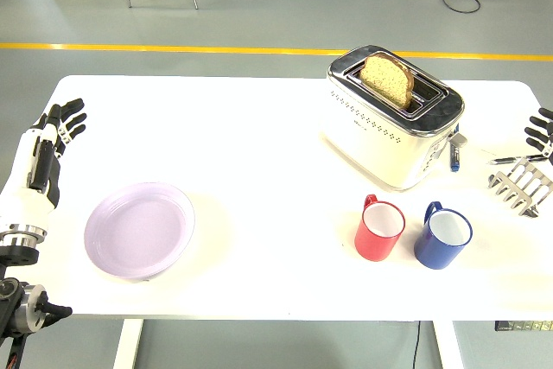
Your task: Push plate across desktop,pick up the break from the machine,place the break in the plate
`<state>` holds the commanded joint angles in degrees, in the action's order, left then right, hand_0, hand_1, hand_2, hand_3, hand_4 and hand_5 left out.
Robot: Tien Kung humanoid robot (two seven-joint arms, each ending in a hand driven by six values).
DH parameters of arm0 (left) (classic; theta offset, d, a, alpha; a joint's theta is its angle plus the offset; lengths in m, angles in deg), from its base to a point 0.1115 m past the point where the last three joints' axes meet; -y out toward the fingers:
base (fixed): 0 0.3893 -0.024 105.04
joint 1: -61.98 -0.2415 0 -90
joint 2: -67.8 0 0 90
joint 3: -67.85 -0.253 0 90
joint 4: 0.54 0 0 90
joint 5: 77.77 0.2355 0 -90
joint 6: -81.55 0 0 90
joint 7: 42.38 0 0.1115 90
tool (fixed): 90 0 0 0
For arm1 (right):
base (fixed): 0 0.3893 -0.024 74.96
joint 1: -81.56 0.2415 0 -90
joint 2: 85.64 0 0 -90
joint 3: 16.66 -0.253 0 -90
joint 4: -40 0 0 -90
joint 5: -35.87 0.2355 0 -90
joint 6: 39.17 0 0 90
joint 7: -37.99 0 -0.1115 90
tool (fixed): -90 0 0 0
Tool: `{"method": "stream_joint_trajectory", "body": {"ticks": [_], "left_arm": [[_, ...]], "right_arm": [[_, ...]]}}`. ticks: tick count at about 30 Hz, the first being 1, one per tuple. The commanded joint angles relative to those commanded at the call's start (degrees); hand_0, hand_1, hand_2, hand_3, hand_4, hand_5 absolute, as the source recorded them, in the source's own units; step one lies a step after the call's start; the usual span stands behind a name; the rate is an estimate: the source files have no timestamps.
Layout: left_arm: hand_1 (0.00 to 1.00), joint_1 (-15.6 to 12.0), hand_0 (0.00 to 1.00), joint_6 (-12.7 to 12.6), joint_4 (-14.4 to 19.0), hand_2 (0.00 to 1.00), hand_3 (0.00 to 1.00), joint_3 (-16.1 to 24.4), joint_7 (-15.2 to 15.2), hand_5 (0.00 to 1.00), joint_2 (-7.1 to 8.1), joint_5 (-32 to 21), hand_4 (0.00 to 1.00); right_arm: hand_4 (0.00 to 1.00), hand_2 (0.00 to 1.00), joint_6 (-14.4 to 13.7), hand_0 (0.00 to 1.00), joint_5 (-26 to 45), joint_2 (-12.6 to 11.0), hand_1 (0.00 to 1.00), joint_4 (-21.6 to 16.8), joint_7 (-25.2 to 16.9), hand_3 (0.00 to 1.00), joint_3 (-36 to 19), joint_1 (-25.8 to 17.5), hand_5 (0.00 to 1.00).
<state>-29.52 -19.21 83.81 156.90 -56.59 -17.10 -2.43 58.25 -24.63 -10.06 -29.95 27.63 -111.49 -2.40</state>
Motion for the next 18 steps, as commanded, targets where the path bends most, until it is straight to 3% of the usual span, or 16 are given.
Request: {"method": "stream_joint_trajectory", "body": {"ticks": [4, 5, 9, 11, 12, 13, 16, 18], "left_arm": [[0.895, -0.68, 0.858, -2.64, -2.12, 0.91, 0.831, -0.79, -3.3, 0.998, 0.56, 1.45, 0.602], [0.939, -1.13, 0.903, -4.42, -3.66, 0.959, 0.928, -1.49, -5.54, 0.998, 0.97, 0.79, 0.599], [0.939, -2.42, 0.903, -8.38, -8.04, 0.959, 0.928, -3.43, -11.14, 0.998, 1.45, -0.44, 0.599], [0.964, -2.67, 0.935, -9.24, -9.15, 0.998, 0.98, -3.91, -12.7, 0.998, 1.46, -1.03, 0.597], [0.964, -2.84, 0.935, -10.92, -10.59, 0.998, 0.98, -5.03, -14.51, 0.998, 1.49, -2.69, 0.597], [0.964, -2.86, 0.935, -15.19, -12.99, 0.998, 0.98, -6.82, -18.85, 0.998, 1.52, -6.76, 0.597], [0.965, -2.27, 0.942, -20.39, -15.97, 0.998, 0.975, -8.85, -22.77, 0.998, 1.16, -12.22, 0.592], [0.965, -2.0, 0.942, -22.55, -17.14, 0.998, 0.975, -9.4, -22.77, 0.998, 0.96, -15.96, 0.592]], "right_arm": [[0.529, 0.777, -0.14, 0.86, 0.16, -0.07, 0.774, 0.04, 0.01, 0.79, -0.06, -0.03, 0.526], [0.531, 0.778, -0.18, 0.861, 0.25, -0.03, 0.774, 0.06, 0.03, 0.791, -0.04, 0.03, 0.526], [0.531, 0.778, -0.31, 0.861, 0.35, 0.07, 0.774, 0.17, 0.06, 0.791, 0.05, 0.06, 0.526], [0.53, 0.779, -0.32, 0.861, 0.35, 0.1, 0.774, 0.21, 0.07, 0.793, 0.06, 0.04, 0.529], [0.53, 0.779, -0.36, 0.861, 0.38, 0.13, 0.774, 0.32, 0.09, 0.793, 0.07, 0.0, 0.529], [0.53, 0.779, -0.41, 0.861, 0.46, 0.19, 0.774, 0.45, 0.11, 0.793, 0.08, -0.04, 0.529], [0.529, 0.778, -0.44, 0.861, 0.47, 0.35, 0.773, 0.61, 0.1, 0.793, 0.19, -0.02, 0.527], [0.529, 0.778, -0.47, 0.861, 0.47, 0.4, 0.773, 0.67, 0.09, 0.793, 0.25, 0.0, 0.527]]}}
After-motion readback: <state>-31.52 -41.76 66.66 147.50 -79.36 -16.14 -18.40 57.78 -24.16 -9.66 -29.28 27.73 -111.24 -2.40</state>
